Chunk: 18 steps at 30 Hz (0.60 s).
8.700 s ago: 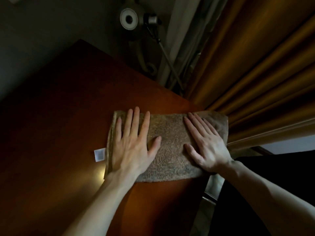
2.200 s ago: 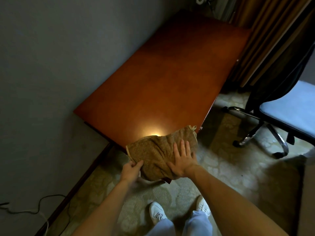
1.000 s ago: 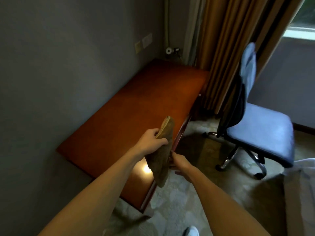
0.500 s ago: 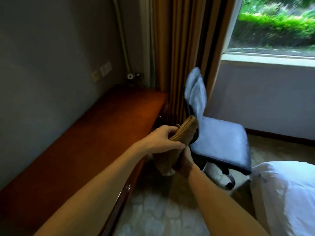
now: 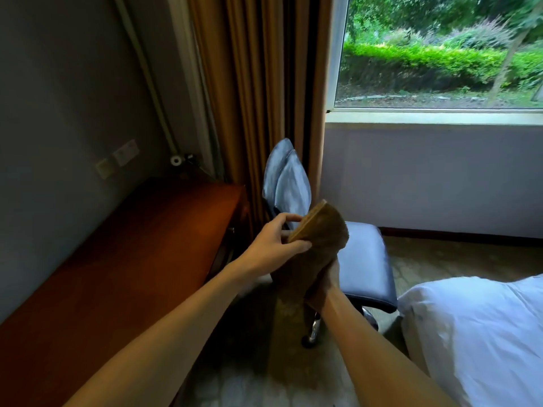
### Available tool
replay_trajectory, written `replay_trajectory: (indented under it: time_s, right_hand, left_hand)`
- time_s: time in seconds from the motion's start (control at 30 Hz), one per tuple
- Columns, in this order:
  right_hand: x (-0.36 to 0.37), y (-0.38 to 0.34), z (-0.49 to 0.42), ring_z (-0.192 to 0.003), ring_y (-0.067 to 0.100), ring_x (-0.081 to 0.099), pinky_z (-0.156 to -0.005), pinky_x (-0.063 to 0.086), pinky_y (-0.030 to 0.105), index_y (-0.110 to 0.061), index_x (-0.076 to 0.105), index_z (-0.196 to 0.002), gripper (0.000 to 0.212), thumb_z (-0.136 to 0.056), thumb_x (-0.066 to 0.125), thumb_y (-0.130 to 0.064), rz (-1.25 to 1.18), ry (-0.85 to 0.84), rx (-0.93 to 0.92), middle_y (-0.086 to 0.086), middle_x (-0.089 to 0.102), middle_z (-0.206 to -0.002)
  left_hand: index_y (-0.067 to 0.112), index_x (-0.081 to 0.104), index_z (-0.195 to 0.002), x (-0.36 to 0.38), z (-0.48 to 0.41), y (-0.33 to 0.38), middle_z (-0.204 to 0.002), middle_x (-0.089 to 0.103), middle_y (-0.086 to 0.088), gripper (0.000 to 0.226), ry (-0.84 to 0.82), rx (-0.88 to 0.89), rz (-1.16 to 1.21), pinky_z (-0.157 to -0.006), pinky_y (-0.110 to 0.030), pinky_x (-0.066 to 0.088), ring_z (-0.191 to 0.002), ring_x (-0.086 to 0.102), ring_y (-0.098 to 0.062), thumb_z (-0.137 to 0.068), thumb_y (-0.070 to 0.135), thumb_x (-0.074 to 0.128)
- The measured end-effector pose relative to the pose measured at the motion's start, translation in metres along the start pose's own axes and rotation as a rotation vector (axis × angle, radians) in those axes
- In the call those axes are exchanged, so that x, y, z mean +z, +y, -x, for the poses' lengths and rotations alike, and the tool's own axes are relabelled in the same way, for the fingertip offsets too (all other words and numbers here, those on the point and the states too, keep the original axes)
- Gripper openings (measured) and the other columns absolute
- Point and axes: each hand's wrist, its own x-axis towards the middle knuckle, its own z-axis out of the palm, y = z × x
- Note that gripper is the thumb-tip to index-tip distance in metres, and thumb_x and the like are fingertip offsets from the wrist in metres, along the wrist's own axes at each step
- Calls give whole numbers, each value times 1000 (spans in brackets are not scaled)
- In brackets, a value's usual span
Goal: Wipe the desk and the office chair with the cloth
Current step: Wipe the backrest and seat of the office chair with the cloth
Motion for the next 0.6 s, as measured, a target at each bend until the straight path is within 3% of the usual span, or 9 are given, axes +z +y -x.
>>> replay_trajectory:
  time_s: [0.07, 0.13, 0.23, 0.33, 0.43, 0.5, 0.57, 0.6]
  right_hand:
    - [-6, -3, -15, -124, 38, 63, -109, 49, 56, -10, 60, -142, 56, -108, 41, -51, -84, 28, 50, 22, 65, -136]
    - [-8, -8, -31, -117, 38, 69, -99, 56, 54, -15, 69, -132, 63, -104, 40, -65, -126, 50, 48, 18, 73, -124]
    - [-7, -11, -62, -101, 33, 76, -79, 62, 44, -17, 74, -124, 65, -102, 40, -68, -169, 57, 43, 15, 77, -116]
    - [2, -21, -93, -102, 35, 76, -80, 62, 45, -16, 74, -123, 69, -100, 40, -72, -155, 95, 39, 16, 77, -115]
    - [13, -26, -128, -90, 24, 78, -63, 63, 36, -17, 72, -123, 66, -102, 38, -70, -88, 102, 1, 10, 79, -110]
    - [24, -27, -158, -112, 18, 73, -80, 61, 32, -18, 62, -139, 65, -105, 35, -65, 37, 76, -2, 3, 71, -131]
    - [42, -27, -182, -142, 20, 49, -110, 46, 38, -22, 44, -155, 61, -108, 35, -59, 235, 68, -78, -2, 52, -151]
    - [53, -27, -195, -146, 20, 42, -118, 38, 41, -26, 35, -161, 62, -108, 37, -58, 374, 61, -165, -3, 46, -156]
  left_hand:
    - [20, 60, -130, -7, -17, -1, -111, 77, -8, 37, 45, -23, 49, -82, -27, 62, -100, 76, -17, -95, 13, 73]
    - [22, 67, -123, -14, -34, -7, -110, 78, -4, 27, 65, -30, 35, -77, -20, 59, -99, 76, -12, -97, 15, 71]
    - [15, 72, -122, -28, -66, -19, -107, 79, -3, 24, 50, -25, 8, -77, -18, 58, -99, 76, -12, -98, 12, 70]
    - [17, 74, -117, -48, -103, -28, -106, 79, 0, 23, 34, 13, -20, -82, -21, 58, -101, 75, -13, -96, 9, 71]
    - [21, 75, -110, -74, -139, -35, -102, 79, 3, 20, 83, 43, -112, -87, -29, 60, -99, 75, -12, -92, 13, 76]
    - [25, 75, -103, -98, -174, -43, -97, 77, 3, 15, 167, 27, -186, -89, -37, 60, -94, 74, -12, -91, 17, 75]
    - [23, 75, -100, -123, -200, -51, -94, 76, -1, 11, 289, -2, -218, -88, -38, 58, -92, 72, -14, -92, 17, 72]
    - [22, 74, -100, -137, -214, -56, -95, 75, -2, 11, 349, -9, -203, -87, -37, 56, -93, 71, -16, -93, 15, 70]
